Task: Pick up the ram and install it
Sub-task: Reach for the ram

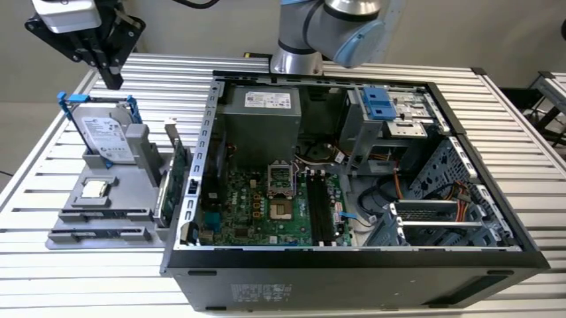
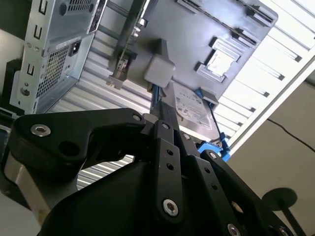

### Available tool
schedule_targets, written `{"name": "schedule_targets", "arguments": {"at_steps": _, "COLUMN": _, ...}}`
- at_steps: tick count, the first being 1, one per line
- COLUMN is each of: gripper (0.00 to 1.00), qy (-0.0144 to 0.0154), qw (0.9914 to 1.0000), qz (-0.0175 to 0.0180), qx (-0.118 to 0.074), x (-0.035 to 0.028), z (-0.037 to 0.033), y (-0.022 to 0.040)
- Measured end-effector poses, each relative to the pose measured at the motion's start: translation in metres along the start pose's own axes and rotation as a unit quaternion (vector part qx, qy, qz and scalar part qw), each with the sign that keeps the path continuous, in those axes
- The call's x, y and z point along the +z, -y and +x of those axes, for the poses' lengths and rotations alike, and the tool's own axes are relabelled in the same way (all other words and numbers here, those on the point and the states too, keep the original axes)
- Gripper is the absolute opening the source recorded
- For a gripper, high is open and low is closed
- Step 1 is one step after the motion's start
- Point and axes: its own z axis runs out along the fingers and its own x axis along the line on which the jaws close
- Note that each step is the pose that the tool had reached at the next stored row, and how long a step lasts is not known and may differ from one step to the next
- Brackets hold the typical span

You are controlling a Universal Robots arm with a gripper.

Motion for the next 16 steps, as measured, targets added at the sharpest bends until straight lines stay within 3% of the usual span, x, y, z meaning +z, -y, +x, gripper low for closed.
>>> {"name": "schedule_targets", "arguments": {"at_steps": 16, "gripper": 0.0, "qy": 0.0, "qw": 1.0, "qz": 0.0, "qx": 0.0, "x": -0.0006, "z": 0.0275, "y": 0.0019}}
